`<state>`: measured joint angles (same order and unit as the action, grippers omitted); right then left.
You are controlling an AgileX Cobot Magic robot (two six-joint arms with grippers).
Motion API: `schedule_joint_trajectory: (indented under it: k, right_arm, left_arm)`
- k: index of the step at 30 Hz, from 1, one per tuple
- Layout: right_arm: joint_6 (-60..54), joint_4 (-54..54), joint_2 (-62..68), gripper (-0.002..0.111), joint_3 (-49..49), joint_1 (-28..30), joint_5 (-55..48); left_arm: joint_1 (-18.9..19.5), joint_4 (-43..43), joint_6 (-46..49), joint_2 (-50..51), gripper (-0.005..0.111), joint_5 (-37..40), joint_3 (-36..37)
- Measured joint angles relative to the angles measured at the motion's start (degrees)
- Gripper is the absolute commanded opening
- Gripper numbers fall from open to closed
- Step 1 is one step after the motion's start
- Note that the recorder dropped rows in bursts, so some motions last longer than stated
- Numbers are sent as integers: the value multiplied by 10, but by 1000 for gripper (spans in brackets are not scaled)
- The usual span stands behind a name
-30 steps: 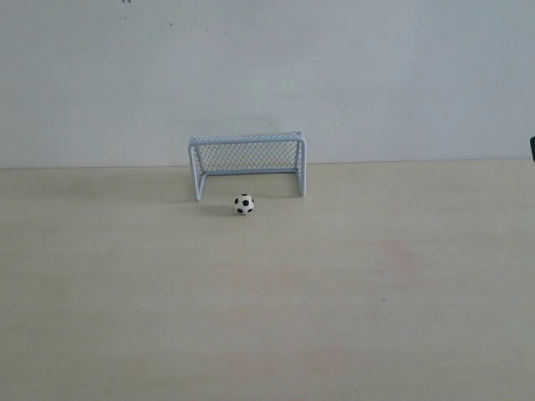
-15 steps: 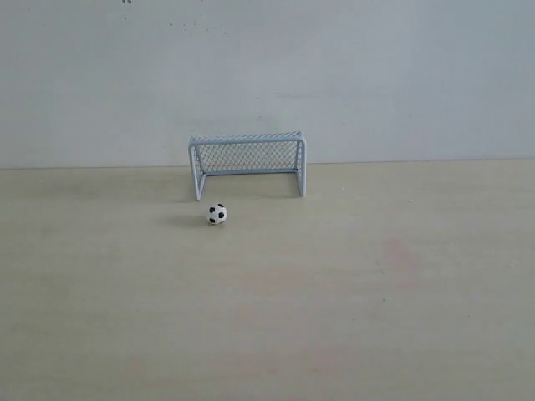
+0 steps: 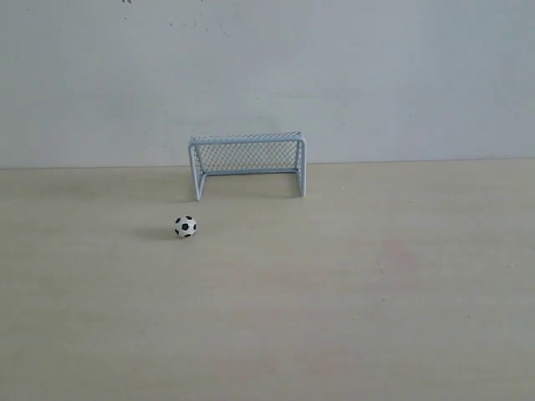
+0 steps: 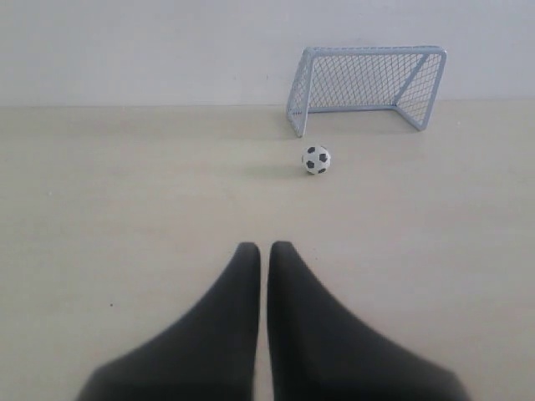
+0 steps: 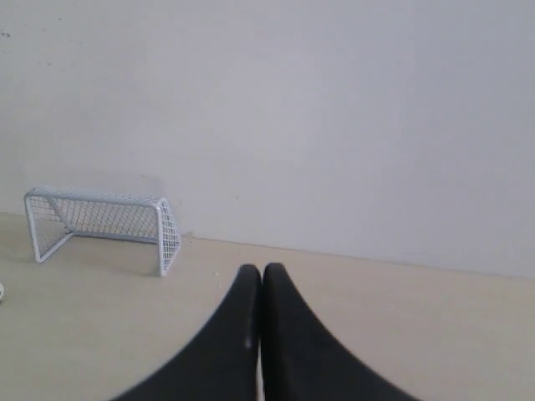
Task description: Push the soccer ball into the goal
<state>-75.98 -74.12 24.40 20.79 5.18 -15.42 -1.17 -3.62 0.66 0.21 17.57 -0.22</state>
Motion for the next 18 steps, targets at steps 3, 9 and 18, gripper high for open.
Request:
schedule_joint_trajectory:
  k: [3,9,18]
  right_arm:
    - [36,0,-57,0,-62,-9,43]
    - [74,-1,-141,0,-163,-11,114]
    - [80,-2,-152,0,-199,-11,120]
  left_arm:
    - [0,0,0,0,4,0,0]
    - [0,0,0,0,4,0,0]
    - [0,0,0,0,4,0,0]
